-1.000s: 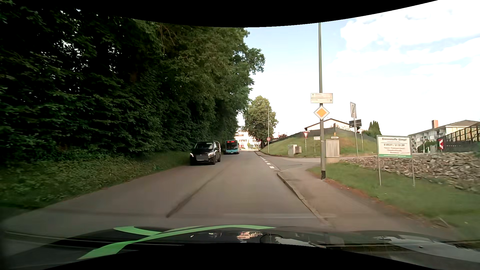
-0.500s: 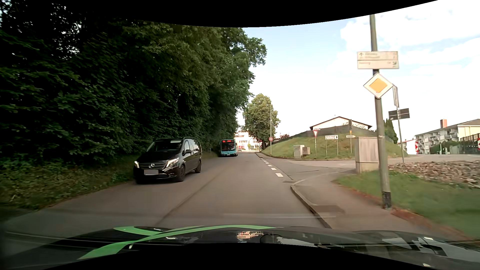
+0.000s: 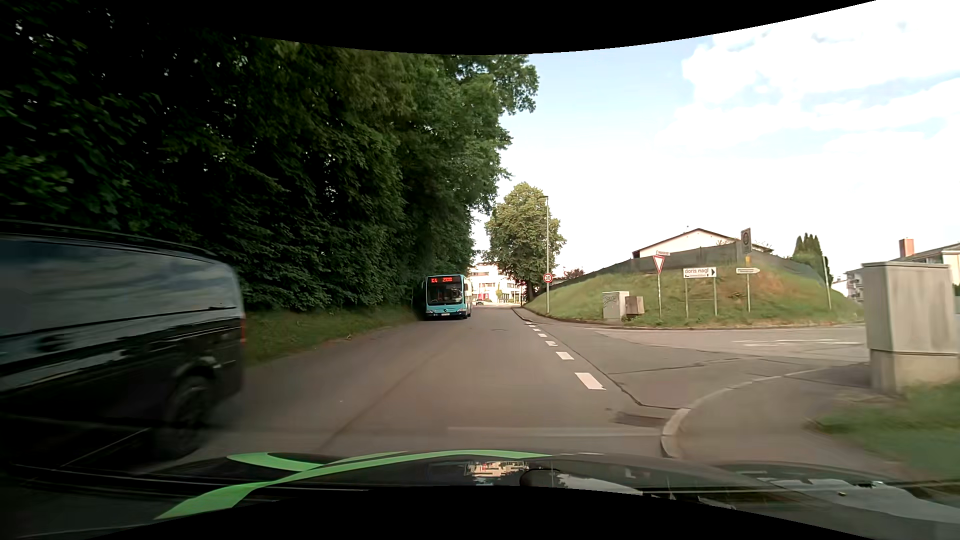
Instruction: Follow the waypoints while adhering to traffic rules and regulations
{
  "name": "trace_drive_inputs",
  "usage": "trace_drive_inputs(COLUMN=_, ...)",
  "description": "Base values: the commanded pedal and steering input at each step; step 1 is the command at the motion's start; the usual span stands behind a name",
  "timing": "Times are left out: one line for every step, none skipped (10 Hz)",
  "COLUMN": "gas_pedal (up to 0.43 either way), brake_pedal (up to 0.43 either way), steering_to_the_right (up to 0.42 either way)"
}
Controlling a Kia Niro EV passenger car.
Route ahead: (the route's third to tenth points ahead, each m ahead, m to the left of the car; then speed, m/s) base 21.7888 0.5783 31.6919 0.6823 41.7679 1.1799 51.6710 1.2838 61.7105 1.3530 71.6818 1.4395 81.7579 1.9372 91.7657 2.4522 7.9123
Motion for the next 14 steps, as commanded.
trace_drive_inputs(gas_pedal=0.177, brake_pedal=0.000, steering_to_the_right=-0.004)
trace_drive_inputs(gas_pedal=0.177, brake_pedal=0.000, steering_to_the_right=-0.004)
trace_drive_inputs(gas_pedal=0.177, brake_pedal=0.000, steering_to_the_right=-0.004)
trace_drive_inputs(gas_pedal=0.177, brake_pedal=0.000, steering_to_the_right=-0.004)
trace_drive_inputs(gas_pedal=0.189, brake_pedal=0.000, steering_to_the_right=-0.006)
trace_drive_inputs(gas_pedal=0.189, brake_pedal=0.000, steering_to_the_right=-0.006)
trace_drive_inputs(gas_pedal=0.189, brake_pedal=0.000, steering_to_the_right=-0.005)
trace_drive_inputs(gas_pedal=0.189, brake_pedal=0.000, steering_to_the_right=-0.005)
trace_drive_inputs(gas_pedal=0.189, brake_pedal=0.000, steering_to_the_right=-0.004)
trace_drive_inputs(gas_pedal=0.189, brake_pedal=0.000, steering_to_the_right=-0.004)
trace_drive_inputs(gas_pedal=0.189, brake_pedal=0.000, steering_to_the_right=-0.005)
trace_drive_inputs(gas_pedal=0.189, brake_pedal=0.000, steering_to_the_right=-0.005)
trace_drive_inputs(gas_pedal=0.189, brake_pedal=0.000, steering_to_the_right=-0.005)
trace_drive_inputs(gas_pedal=0.189, brake_pedal=0.000, steering_to_the_right=-0.004)
